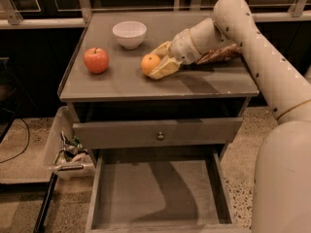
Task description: Pick orange from middle drawer and place on counter
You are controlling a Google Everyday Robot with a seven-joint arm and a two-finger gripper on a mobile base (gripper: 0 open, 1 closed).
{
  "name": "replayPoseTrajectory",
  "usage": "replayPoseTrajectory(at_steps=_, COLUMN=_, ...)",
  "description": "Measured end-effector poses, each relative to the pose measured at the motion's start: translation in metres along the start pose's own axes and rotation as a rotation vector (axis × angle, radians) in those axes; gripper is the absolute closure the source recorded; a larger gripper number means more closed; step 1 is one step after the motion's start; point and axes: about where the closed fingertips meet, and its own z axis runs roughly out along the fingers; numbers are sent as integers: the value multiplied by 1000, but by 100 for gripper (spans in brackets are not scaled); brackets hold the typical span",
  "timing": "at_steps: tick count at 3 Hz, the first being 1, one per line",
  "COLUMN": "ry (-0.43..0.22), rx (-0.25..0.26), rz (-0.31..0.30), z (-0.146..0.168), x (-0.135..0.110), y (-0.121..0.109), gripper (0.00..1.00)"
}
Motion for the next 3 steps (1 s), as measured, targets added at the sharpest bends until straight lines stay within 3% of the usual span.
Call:
replayPoseTrajectory(at_steps=1, ry=0, rx=0, rz=0, z=0, x=0, y=0, gripper=15)
replayPoseTrajectory(at_steps=2, ry=0, rx=0, rz=0, z=0, x=0, y=0, gripper=0)
replayPoseTrajectory(at_steps=3, ry=0, rx=0, rz=0, z=0, x=0, y=0, gripper=0)
